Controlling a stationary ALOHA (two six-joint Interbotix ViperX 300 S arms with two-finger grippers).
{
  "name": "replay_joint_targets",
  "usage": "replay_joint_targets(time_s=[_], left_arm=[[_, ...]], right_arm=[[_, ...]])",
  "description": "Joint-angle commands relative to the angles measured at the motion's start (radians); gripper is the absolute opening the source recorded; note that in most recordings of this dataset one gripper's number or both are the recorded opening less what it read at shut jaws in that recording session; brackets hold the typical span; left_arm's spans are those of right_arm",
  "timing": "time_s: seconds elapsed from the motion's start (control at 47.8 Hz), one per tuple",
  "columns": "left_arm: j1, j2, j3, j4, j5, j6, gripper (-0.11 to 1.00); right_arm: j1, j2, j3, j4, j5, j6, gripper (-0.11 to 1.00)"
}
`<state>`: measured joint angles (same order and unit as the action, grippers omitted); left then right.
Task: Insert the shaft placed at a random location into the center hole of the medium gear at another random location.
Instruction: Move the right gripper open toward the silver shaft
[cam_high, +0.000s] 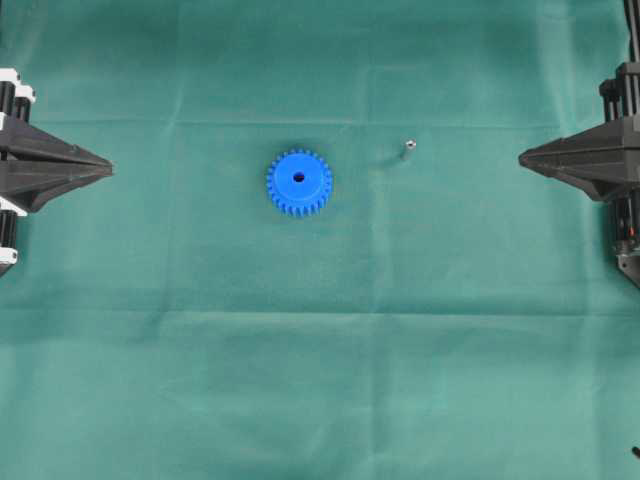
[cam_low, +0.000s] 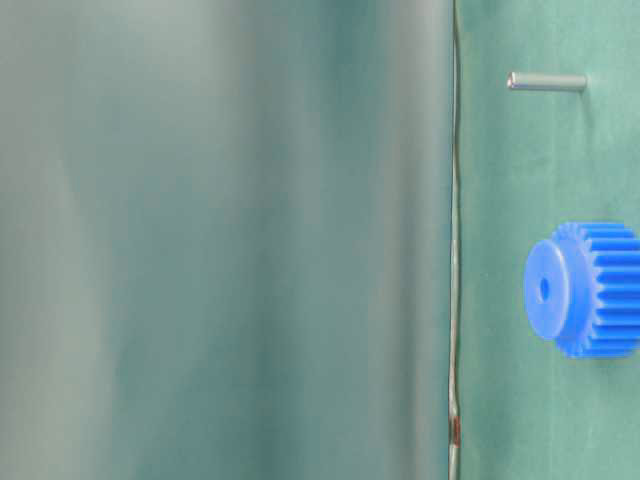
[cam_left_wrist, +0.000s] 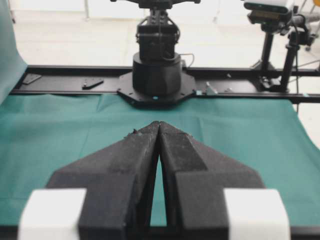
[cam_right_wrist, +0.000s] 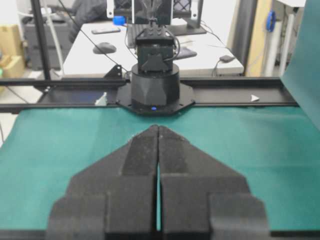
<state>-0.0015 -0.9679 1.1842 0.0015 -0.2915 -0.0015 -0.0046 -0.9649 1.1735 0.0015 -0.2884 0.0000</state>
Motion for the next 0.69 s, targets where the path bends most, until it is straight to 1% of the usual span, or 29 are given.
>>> replay_joint_targets(time_s=[0.0, 0.272, 0.46, 0.564, 0.606, 0.669], left_arm=[[-0.003, 0.009, -0.031, 0.012, 0.031, -0.006, 0.0], [-0.003, -0.017, -0.037, 0.015, 0.052, -0.002, 0.0], [-0.003, -0.021, -0.035, 0.015, 0.064, -0.002, 0.0], [-0.003, -0.021, -0.035, 0.017, 0.064, -0.005, 0.0], [-0.003, -0.021, -0.035, 0.017, 0.064, -0.005, 0.0], [-0.003, -0.02, -0.037, 0.017, 0.067, -0.005, 0.0]], right_arm=[[-0.006, 0.011, -0.015, 0.0, -0.006, -0.011, 0.01], [-0.049, 0.031, -0.031, 0.003, 0.015, -0.006, 0.01], [-0.058, 0.095, -0.032, 0.009, 0.012, -0.005, 0.01], [-0.084, 0.14, -0.032, 0.017, 0.006, -0.005, 0.01], [-0.106, 0.166, -0.029, 0.023, 0.005, -0.005, 0.04], [-0.133, 0.204, -0.028, 0.026, 0.002, -0.005, 0.15]])
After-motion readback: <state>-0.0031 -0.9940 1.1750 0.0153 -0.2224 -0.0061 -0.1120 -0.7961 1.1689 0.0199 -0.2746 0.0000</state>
